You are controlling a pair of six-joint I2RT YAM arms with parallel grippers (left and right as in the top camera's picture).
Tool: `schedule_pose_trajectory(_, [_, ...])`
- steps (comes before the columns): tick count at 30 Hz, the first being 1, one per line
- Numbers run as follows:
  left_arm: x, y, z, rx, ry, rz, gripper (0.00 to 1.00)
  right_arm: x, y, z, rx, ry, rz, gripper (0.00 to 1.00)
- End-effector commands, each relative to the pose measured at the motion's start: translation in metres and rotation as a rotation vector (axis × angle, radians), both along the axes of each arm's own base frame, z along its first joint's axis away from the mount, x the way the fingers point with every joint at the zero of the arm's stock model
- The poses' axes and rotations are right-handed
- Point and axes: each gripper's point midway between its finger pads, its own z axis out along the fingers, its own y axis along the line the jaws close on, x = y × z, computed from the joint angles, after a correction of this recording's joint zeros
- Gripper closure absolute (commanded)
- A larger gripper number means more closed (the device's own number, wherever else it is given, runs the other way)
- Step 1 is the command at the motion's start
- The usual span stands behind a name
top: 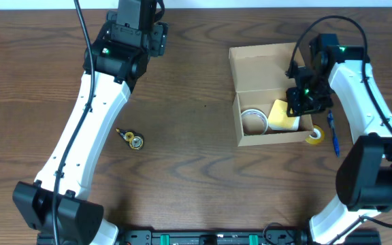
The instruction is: Pack container
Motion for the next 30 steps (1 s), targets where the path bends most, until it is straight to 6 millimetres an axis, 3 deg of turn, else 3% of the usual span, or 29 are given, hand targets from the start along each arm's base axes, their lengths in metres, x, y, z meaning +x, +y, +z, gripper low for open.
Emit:
schedule_pose_trajectory(1, [-0.001,0.001,0.016,-0.027,-0.034,0.003,0.17,0.002,-0.007,0.000,-0.052,0.004,-0.016,0.72])
schedule_pose_trajectory(5, [-0.001,0.001,0.016,-0.027,-0.034,0.003,0.17,-0.001,-0.008,-0.001,-0.055,0.021,-0.015,0.80])
schedule_pose_trajectory(9, [-0.001,0.001,0.016,-0.027,-0.035,0.003,0.17,-0.005,-0.020,-0.003,-0.129,0.042,-0.060,0.78])
schedule_pose_trajectory(14, [-0.001,-0.001,0.016,-0.034,-0.034,-0.004,0.17,-0.005,-0.017,-0.005,-0.157,0.047,-0.057,0.76])
schedule_pose_trajectory(24, [-0.001,-0.006,0.015,-0.050,-0.027,-0.025,0.17,-0.003,-0.003,-0.045,-0.381,0.122,0.069,0.74])
schedule_pose_trajectory(30, [-0.001,-0.005,0.015,-0.050,-0.028,-0.025,0.17,0.001,-0.008,-0.050,-0.392,0.120,0.062,0.72])
